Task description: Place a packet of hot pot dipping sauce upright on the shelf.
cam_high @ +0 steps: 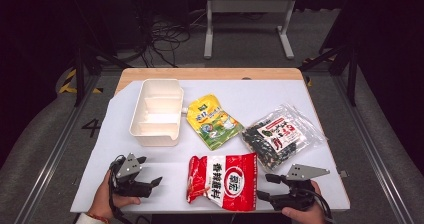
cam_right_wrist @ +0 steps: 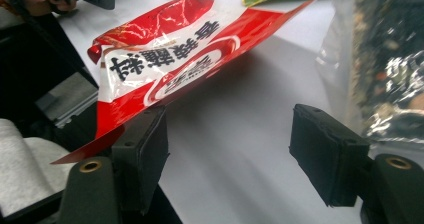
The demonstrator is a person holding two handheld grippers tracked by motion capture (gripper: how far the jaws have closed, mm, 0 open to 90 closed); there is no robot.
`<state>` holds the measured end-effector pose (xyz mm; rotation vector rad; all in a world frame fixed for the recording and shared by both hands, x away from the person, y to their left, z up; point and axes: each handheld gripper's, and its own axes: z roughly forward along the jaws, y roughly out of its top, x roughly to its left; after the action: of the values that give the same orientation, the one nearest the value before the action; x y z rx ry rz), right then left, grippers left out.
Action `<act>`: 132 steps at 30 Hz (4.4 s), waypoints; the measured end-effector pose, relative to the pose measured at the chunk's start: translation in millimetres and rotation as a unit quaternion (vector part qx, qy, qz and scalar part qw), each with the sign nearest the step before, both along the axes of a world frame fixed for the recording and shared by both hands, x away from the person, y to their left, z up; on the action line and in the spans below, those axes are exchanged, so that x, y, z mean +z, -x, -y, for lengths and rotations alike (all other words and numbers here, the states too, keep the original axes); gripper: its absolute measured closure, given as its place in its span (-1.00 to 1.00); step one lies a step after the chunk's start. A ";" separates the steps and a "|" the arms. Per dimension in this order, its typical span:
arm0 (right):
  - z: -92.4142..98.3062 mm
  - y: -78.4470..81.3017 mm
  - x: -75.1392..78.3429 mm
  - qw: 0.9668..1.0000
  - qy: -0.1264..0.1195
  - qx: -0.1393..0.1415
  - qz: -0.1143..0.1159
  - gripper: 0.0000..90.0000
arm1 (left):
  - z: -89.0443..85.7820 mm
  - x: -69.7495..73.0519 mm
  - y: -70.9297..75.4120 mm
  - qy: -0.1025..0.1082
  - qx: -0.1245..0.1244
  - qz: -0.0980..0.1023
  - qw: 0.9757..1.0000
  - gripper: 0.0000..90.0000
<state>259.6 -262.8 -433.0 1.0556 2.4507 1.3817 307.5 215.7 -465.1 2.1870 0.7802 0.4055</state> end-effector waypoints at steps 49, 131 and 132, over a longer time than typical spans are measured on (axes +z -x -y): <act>-41.1 -30.1 -1.3 0.997 0.044 0.056 0.041 1.00 | 36.4 22.6 -20.0 0.043 -0.077 -0.006 0.996 -0.71; 21.3 2.7 12.5 0.982 0.096 -0.057 0.150 -0.28 | 61.8 69.3 -43.6 0.191 -0.171 0.021 0.966 1.00; 21.3 2.7 12.5 0.982 0.096 -0.057 0.150 -0.28 | 61.8 69.3 -43.6 0.191 -0.171 0.021 0.966 1.00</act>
<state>256.8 -284.0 -420.4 0.8586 2.2159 1.1488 351.1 153.9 -395.7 1.8896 0.4035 0.1127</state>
